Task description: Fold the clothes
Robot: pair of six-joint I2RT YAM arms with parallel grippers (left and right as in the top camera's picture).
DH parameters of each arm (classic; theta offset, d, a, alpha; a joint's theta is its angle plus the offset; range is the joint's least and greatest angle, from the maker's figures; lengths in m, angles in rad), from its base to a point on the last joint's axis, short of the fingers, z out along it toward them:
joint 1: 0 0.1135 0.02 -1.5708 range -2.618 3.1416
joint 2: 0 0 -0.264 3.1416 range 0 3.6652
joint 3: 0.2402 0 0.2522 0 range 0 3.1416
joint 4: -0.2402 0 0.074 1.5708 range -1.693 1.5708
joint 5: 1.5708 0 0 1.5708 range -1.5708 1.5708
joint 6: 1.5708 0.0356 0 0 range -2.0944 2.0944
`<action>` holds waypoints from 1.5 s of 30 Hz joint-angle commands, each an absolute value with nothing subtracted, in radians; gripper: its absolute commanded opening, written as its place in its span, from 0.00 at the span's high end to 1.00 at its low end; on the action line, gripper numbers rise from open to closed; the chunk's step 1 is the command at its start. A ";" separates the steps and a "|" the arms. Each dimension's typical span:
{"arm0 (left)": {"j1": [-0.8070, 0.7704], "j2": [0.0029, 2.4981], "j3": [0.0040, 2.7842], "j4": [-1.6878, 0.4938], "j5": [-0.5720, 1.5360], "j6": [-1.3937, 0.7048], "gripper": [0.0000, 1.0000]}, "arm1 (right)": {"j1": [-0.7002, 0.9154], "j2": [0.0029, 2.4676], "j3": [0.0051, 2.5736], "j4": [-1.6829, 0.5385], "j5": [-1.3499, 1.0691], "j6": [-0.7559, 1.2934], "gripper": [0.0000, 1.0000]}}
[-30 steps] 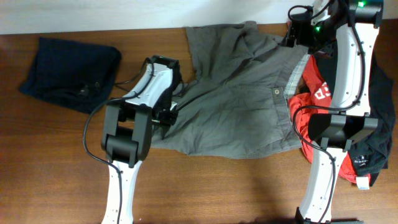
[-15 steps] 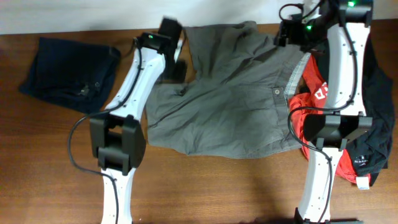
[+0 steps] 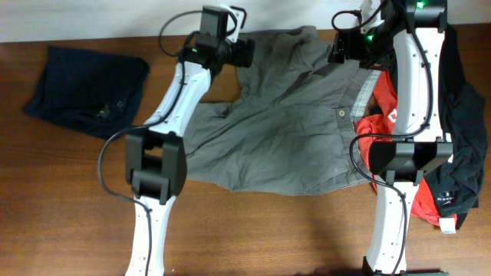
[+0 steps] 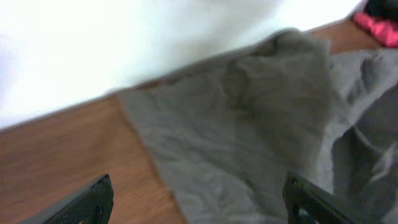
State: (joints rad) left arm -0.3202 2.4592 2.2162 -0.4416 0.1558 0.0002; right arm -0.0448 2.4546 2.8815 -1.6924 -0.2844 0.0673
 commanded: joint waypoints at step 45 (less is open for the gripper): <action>-0.308 2.422 2.215 -0.766 -0.154 -0.041 0.99 | -0.046 2.444 2.883 -1.699 -0.276 0.056 0.12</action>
State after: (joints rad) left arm -0.3492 2.5504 2.2196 -0.6979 -0.1055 0.0414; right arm -0.0448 2.4546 2.8815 -1.6924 -0.2848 0.0666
